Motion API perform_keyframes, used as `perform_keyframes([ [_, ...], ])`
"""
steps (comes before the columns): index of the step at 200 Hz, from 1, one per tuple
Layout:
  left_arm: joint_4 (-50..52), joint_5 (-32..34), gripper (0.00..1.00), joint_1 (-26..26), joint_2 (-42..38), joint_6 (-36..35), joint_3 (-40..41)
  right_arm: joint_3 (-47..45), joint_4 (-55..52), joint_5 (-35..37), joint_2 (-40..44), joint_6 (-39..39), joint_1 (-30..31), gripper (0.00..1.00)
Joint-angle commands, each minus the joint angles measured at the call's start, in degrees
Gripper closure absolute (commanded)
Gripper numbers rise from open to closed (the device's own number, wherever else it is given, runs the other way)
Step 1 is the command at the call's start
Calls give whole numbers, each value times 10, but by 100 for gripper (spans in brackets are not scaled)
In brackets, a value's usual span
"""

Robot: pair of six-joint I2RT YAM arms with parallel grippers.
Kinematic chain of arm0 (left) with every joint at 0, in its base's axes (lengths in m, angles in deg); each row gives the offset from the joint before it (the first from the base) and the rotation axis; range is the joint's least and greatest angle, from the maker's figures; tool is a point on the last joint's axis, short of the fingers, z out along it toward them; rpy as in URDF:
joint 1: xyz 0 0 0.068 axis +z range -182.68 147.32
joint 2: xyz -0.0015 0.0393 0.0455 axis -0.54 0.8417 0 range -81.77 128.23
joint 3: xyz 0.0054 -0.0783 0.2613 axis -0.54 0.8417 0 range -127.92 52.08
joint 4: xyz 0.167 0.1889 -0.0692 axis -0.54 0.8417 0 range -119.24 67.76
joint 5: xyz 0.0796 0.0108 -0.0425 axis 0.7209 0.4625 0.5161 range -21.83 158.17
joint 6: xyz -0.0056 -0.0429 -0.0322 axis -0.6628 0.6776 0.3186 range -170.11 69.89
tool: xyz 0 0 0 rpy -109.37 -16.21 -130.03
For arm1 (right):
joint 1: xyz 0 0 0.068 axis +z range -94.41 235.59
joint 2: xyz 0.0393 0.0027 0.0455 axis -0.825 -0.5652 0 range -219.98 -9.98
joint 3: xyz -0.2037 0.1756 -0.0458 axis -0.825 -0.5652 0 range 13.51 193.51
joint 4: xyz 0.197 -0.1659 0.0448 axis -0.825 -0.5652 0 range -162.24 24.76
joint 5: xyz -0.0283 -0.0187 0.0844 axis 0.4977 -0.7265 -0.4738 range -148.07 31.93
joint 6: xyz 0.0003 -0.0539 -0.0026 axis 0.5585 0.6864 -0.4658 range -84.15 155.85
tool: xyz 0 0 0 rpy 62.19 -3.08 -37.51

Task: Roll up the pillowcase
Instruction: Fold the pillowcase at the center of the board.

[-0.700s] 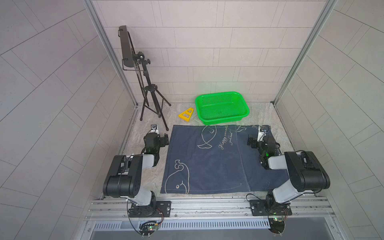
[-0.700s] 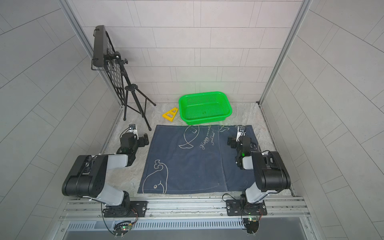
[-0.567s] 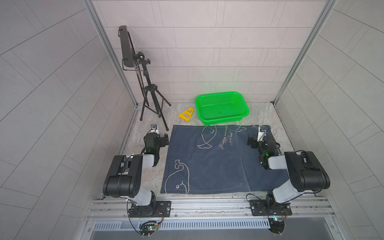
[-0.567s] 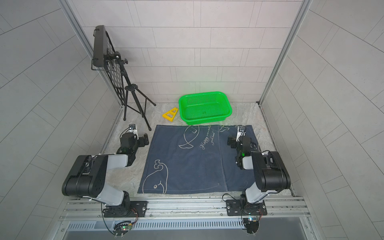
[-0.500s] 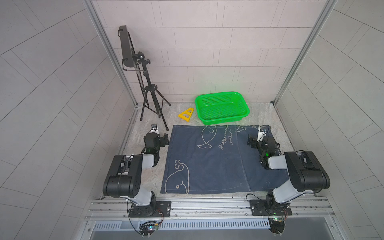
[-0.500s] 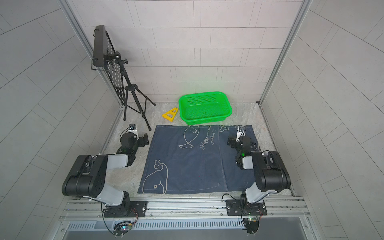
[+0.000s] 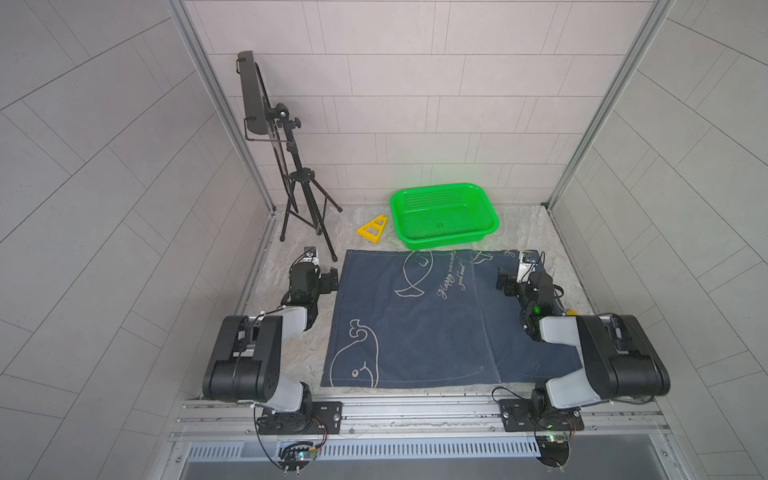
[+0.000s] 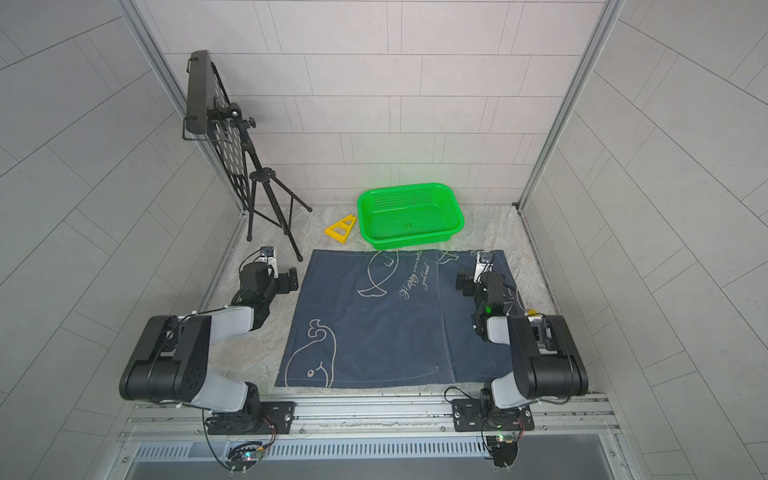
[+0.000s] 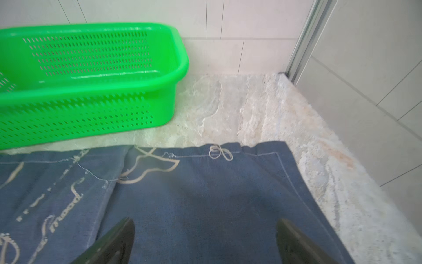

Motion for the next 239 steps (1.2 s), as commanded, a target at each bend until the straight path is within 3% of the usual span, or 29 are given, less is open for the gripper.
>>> perform_keyframes([
  [1, 128, -62, 0, -12, -51, -8, -54, 26, -142, -5, 108, 26, 1, 0],
  [41, 299, -137, 5, -49, -12, 15, -167, 65, -359, -17, 225, 12, -55, 0],
  [89, 412, -145, 8, -72, 114, 31, -293, 132, -447, -16, 169, 5, -103, 0],
  [165, 507, 1, 17, -103, 277, 100, -470, 287, -551, -56, 15, -4, -175, 1],
  [239, 611, 108, 22, -121, 400, 156, -622, 416, -645, -57, -123, 34, -199, 2],
])
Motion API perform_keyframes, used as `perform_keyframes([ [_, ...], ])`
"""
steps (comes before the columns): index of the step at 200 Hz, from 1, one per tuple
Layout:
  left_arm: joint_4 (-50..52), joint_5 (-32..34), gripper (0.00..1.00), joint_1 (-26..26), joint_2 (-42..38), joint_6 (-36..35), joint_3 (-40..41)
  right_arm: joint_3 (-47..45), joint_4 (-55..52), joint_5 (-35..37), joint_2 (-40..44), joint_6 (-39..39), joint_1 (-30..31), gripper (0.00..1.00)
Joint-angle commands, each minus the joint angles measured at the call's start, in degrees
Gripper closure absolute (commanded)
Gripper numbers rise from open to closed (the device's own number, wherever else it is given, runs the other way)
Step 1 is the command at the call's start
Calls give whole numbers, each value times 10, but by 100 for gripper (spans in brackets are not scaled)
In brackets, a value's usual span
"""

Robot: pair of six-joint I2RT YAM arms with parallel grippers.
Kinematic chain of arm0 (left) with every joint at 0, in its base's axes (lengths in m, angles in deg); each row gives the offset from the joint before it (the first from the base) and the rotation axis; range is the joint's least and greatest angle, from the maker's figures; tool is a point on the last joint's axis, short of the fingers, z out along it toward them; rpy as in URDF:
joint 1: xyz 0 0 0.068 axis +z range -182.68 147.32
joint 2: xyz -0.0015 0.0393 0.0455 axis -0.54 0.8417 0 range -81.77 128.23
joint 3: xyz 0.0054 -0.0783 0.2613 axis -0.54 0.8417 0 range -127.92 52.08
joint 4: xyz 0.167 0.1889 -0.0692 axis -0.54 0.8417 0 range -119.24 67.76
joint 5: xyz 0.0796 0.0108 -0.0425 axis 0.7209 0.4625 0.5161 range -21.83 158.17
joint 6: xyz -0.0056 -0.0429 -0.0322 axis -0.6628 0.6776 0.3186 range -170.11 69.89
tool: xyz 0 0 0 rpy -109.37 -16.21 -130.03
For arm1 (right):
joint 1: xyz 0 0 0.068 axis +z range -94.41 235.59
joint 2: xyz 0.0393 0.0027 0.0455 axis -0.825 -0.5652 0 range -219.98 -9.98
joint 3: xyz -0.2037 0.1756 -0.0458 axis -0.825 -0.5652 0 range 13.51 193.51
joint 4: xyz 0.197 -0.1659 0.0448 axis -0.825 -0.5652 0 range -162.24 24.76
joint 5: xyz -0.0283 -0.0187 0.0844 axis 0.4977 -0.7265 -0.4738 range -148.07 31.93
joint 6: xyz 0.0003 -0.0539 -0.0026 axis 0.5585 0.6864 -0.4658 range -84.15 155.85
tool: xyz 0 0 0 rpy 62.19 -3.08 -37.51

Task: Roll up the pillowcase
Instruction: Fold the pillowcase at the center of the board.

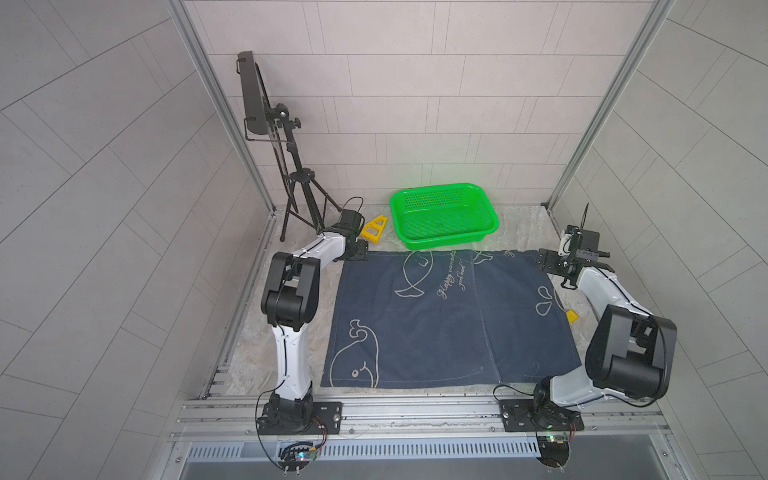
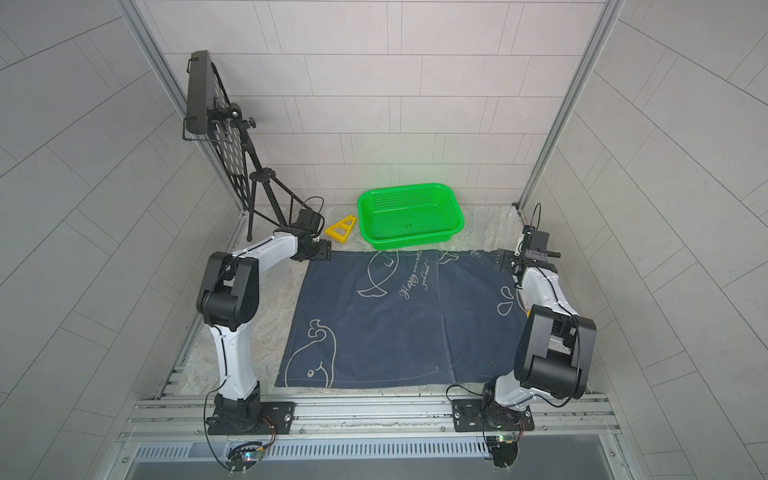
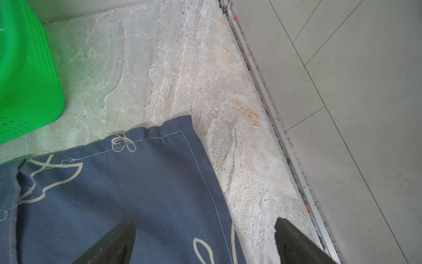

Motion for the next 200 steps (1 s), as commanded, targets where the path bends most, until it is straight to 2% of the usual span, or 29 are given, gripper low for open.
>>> perform_keyframes([
  [1, 70, 55, 22, -5, 30, 30, -44, 31, -49, -4, -34, 13, -6, 2],
  [77, 74, 46, 23, -8, 98, 36, -97, 128, -84, -24, -146, 10, -7, 5],
  [95, 78, 41, 26, -7, 113, 36, -106, 147, -93, -22, -162, 16, -7, 6],
  [115, 86, 24, 33, -6, 120, 39, -118, 165, -99, -14, -177, 21, -7, 6],
  [200, 87, -24, 74, -2, 130, 41, -105, 229, -120, 3, -243, 37, -8, 8],
])
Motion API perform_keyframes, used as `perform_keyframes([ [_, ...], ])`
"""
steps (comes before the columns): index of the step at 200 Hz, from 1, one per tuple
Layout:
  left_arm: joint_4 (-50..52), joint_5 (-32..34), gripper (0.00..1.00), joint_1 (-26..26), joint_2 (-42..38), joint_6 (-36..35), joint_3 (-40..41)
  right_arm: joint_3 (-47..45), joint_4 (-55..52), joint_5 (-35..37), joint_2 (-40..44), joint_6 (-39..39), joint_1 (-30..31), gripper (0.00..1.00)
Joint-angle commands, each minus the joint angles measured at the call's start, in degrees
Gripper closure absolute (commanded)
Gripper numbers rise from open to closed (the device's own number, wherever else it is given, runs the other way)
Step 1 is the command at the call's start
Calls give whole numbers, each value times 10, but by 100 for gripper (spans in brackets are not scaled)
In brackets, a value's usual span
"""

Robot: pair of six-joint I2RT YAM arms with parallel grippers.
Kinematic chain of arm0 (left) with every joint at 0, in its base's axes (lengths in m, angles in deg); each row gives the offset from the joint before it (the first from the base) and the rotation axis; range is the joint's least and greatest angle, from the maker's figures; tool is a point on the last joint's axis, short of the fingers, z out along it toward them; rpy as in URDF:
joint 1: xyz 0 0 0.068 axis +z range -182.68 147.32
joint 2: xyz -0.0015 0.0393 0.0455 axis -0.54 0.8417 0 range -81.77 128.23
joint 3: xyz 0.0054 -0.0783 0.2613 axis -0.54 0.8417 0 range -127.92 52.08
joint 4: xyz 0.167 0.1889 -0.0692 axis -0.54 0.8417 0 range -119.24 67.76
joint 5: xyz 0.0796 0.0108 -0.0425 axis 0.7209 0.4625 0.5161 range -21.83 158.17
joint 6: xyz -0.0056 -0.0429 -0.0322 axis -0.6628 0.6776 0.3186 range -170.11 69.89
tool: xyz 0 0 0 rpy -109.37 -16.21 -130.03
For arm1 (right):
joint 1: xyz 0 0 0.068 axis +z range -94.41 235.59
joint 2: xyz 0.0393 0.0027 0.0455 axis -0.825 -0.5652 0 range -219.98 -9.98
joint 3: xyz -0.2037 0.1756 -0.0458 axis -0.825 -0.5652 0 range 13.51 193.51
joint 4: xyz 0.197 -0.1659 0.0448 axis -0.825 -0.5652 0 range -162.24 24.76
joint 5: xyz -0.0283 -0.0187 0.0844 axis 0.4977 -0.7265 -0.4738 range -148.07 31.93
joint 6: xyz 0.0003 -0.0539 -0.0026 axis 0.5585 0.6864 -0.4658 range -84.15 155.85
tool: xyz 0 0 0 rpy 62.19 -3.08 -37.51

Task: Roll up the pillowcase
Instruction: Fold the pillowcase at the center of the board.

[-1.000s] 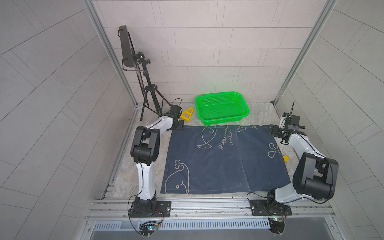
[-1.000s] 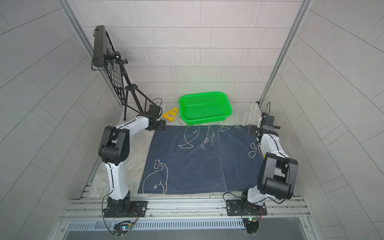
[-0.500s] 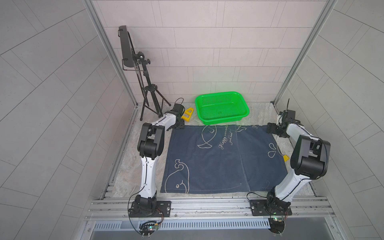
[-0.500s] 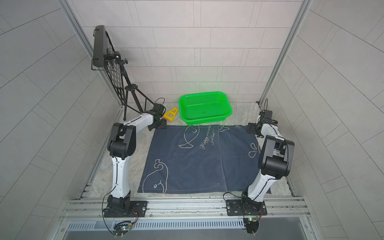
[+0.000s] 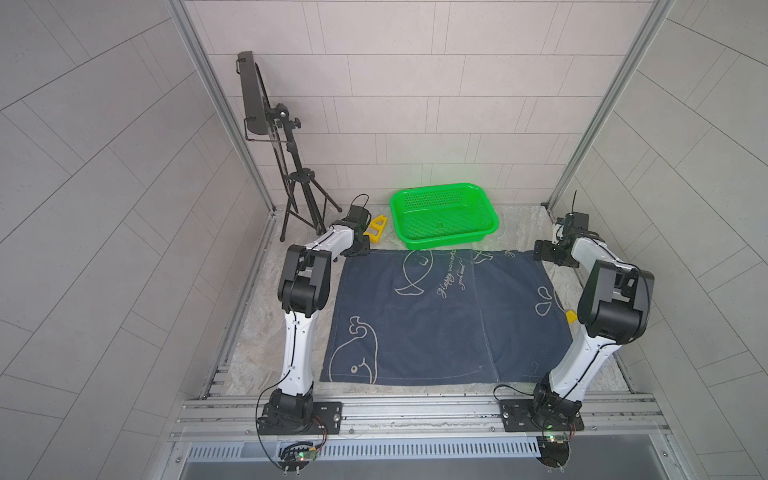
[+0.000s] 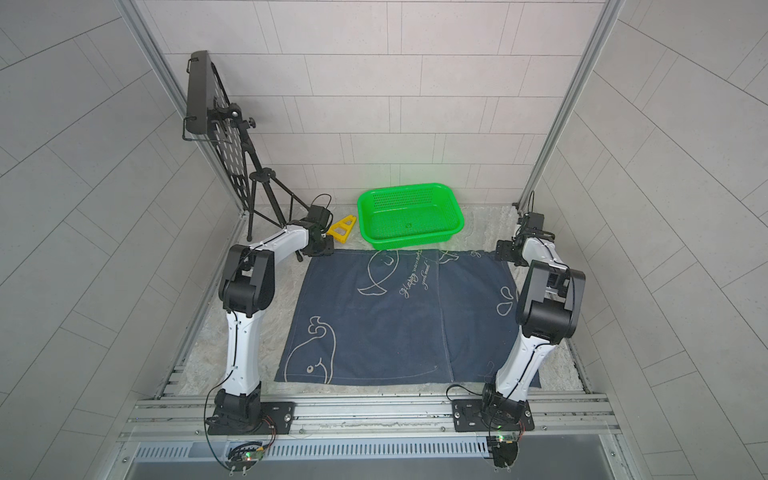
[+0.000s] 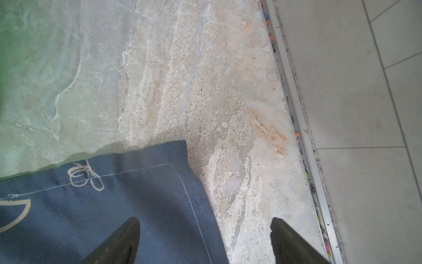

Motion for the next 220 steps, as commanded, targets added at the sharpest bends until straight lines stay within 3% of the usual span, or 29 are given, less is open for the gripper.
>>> perform_keyframes([
  [1, 42, -19, 74, 3, 29, -6, 13, 16, -22, 14, -21, 9, -4, 8],
  [71, 61, -37, 94, 4, 11, -25, -22, 73, -40, 19, -72, 28, -11, 14],
  [142, 79, -50, 95, 3, 8, -36, -38, 176, -86, -45, -152, 33, 5, 17],
  [197, 96, -51, 95, 4, 14, -44, -51, 246, -137, -34, -207, 44, 27, 16],
  [220, 98, -51, 95, 4, 15, -45, -54, 260, -157, -32, -220, 51, 30, 21],
])
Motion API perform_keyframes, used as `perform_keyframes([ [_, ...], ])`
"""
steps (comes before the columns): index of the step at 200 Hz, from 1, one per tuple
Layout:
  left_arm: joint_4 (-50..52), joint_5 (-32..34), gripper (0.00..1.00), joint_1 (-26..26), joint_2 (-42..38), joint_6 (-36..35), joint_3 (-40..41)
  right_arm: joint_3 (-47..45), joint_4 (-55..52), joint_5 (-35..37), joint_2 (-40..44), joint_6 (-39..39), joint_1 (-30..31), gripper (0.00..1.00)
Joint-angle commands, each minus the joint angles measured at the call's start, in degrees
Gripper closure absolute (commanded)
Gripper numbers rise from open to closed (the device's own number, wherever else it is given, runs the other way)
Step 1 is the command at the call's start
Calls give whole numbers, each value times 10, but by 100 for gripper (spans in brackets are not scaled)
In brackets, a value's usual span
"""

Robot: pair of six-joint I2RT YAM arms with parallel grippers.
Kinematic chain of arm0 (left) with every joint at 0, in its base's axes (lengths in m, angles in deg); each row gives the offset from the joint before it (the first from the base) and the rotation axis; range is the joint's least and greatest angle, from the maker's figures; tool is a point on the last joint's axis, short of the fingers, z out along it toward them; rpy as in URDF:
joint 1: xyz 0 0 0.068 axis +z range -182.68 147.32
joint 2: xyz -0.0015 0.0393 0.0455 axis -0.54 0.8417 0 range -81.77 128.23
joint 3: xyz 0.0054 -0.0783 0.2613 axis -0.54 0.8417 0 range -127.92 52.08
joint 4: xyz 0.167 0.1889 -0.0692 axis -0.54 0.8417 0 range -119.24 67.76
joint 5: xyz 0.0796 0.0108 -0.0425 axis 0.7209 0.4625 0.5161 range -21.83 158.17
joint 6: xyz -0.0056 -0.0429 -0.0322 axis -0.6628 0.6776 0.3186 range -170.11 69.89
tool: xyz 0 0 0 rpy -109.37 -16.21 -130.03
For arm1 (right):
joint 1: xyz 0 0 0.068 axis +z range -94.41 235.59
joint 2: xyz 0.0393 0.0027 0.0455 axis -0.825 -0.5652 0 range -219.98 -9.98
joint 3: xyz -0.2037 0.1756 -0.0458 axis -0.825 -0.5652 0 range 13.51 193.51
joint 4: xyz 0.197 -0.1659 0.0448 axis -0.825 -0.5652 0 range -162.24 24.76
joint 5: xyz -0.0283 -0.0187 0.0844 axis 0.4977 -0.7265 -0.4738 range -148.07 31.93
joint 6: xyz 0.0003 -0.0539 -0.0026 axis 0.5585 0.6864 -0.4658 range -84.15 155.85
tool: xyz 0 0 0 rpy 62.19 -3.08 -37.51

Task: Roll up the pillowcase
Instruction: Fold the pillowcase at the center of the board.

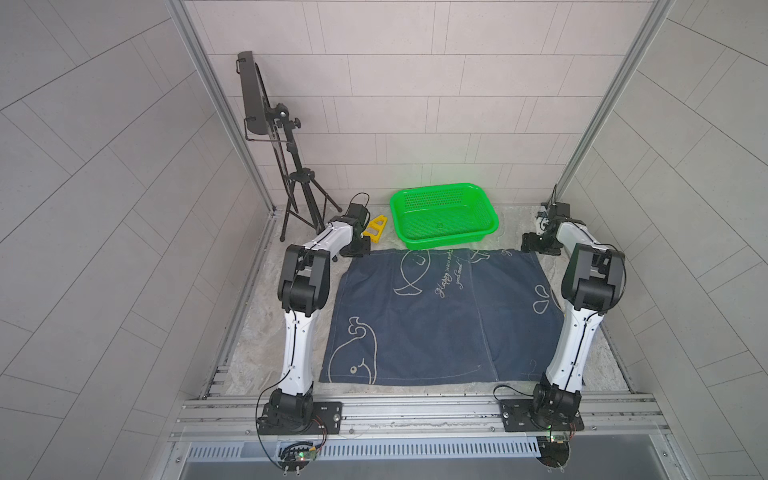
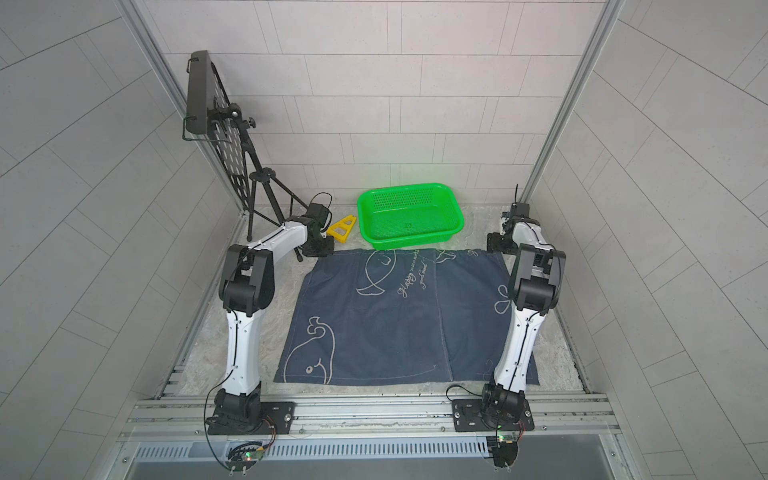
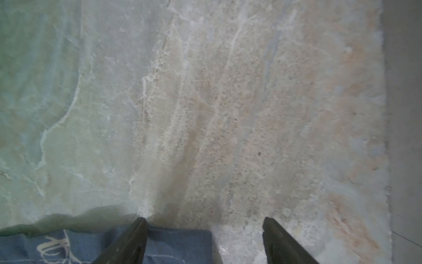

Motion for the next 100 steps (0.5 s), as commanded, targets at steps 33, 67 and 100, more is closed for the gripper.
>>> perform_keyframes([
  [33, 27, 1, 95, 1, 15, -16, -20, 12, -56, -8, -18, 17, 6, 39],
  [67, 30, -1, 95, 0, 19, -19, -29, 1, -38, -6, -12, 22, 7, 66],
  [100, 30, 3, 96, 1, 10, -20, -31, -14, -2, -6, 20, 25, 7, 82],
])
